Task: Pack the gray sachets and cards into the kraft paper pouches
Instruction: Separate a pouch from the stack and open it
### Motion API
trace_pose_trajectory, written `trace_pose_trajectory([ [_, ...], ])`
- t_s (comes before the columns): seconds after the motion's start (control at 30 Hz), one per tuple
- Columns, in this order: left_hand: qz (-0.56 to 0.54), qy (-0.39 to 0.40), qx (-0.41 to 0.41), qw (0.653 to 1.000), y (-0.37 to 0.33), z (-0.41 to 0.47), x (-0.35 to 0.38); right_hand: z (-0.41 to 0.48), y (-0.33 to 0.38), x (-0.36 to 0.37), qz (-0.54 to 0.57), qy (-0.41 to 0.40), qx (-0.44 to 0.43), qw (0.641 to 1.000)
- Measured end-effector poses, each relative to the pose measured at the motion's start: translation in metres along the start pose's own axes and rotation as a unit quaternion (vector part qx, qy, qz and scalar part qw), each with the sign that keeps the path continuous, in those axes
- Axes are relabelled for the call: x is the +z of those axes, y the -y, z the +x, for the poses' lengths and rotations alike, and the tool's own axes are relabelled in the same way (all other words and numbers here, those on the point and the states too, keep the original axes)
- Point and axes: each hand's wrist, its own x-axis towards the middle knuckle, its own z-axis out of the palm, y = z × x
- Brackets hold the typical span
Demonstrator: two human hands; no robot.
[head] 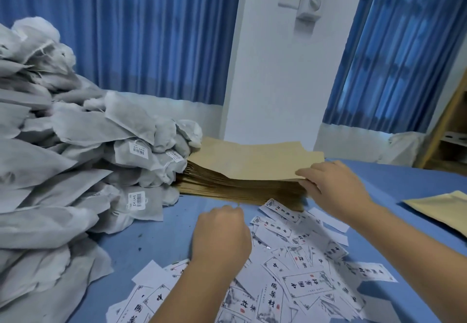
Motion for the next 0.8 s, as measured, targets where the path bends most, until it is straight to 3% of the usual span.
trace_pose_trajectory([
  [0.07,-0.182,-0.055,-0.023,0.981,-0.007,0.001,-0.005,-0.005,0.012,-0.013,0.039,-0.043,-0.010,0.998],
  [0.1,-0.301,-0.047,-0.071,0.950,-0.011,0.002,-0.009,-0.006,0.020,-0.019,0.061,-0.053,-0.014,0.997],
  [0.13,-0.432,-0.022,-0.134,0.891,-0.014,0.003,-0.014,-0.006,0.028,-0.025,0.080,-0.060,-0.024,0.995],
  [0.2,-0.652,0.081,-0.246,0.713,-0.017,0.005,-0.018,-0.006,0.046,-0.037,0.098,-0.070,-0.061,0.991],
  [0.23,-0.709,0.122,-0.265,0.642,-0.017,0.006,-0.018,-0.007,0.057,-0.042,0.103,-0.065,-0.083,0.989],
  [0.27,-0.747,0.138,-0.262,0.595,-0.016,0.005,-0.018,-0.009,0.067,-0.047,0.106,-0.054,-0.106,0.987],
  [0.3,-0.771,0.130,-0.251,0.571,-0.014,0.006,-0.016,-0.011,0.077,-0.051,0.106,-0.043,-0.130,0.985],
  [0.37,-0.793,0.099,-0.235,0.553,-0.010,0.006,-0.016,-0.018,0.095,-0.057,0.105,-0.010,-0.170,0.980],
  [0.47,-0.767,0.072,-0.230,0.595,-0.002,0.007,-0.015,-0.029,0.112,-0.067,0.079,0.060,-0.205,0.974],
  [0.57,-0.752,0.117,-0.211,0.613,0.004,0.010,-0.014,-0.033,0.117,-0.077,0.054,0.108,-0.206,0.971],
  [0.67,-0.686,0.192,-0.214,0.668,0.007,0.013,-0.023,-0.035,0.114,-0.095,0.057,0.153,-0.179,0.970],
  [0.73,-0.717,0.247,-0.185,0.625,0.007,0.010,-0.026,-0.038,0.112,-0.105,0.092,0.200,-0.156,0.963],
  [0.8,-0.778,0.257,-0.175,0.546,0.005,0.004,-0.029,-0.041,0.113,-0.111,0.149,0.241,-0.112,0.953],
])
